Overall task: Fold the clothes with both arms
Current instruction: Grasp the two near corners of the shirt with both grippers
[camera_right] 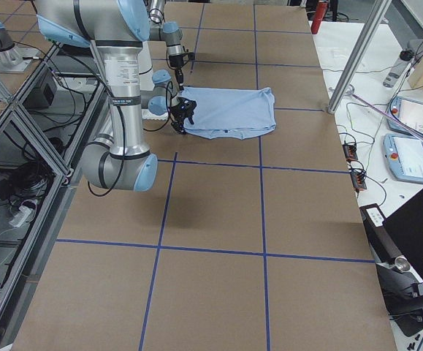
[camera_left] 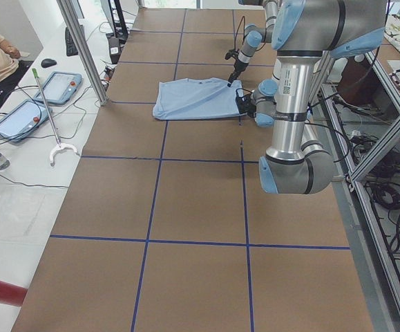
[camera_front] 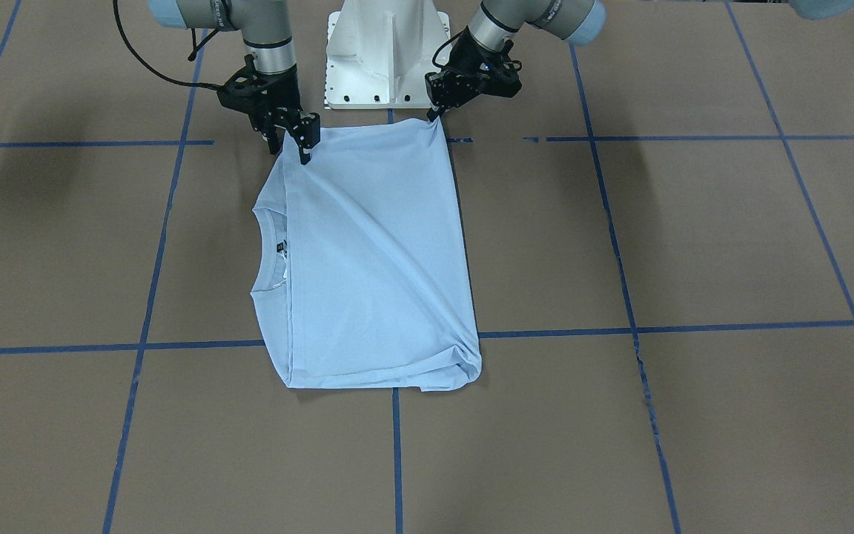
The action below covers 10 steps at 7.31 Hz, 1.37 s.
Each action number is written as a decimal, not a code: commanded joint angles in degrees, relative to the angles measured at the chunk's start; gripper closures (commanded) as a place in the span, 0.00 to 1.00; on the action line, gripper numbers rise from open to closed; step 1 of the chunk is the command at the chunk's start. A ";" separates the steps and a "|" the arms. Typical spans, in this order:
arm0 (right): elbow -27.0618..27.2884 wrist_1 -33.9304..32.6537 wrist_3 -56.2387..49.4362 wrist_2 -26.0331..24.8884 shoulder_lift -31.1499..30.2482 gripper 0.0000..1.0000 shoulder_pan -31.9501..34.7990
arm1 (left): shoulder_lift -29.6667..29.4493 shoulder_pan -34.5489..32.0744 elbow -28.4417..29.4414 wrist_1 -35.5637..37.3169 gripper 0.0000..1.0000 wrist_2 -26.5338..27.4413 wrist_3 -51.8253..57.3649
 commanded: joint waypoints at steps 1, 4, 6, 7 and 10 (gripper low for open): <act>0.06 -0.09 -0.08 0.00 0.22 1.00 0.09 | 0.00 0.00 0.00 0.00 1.00 0.00 0.00; 0.15 -0.09 -0.08 0.00 0.22 1.00 0.18 | -0.09 0.00 0.00 0.00 1.00 0.00 0.00; 0.32 -0.09 -0.43 0.17 1.00 1.00 0.88 | 0.00 0.00 0.00 0.00 1.00 0.00 0.09; 0.32 -0.09 -0.52 0.17 1.01 1.00 0.88 | -0.09 0.00 -0.09 0.00 1.00 0.00 0.09; 4.52 -0.35 -0.61 0.70 1.01 1.00 1.15 | 0.87 -1.31 -7.78 1.13 1.00 -3.05 2.36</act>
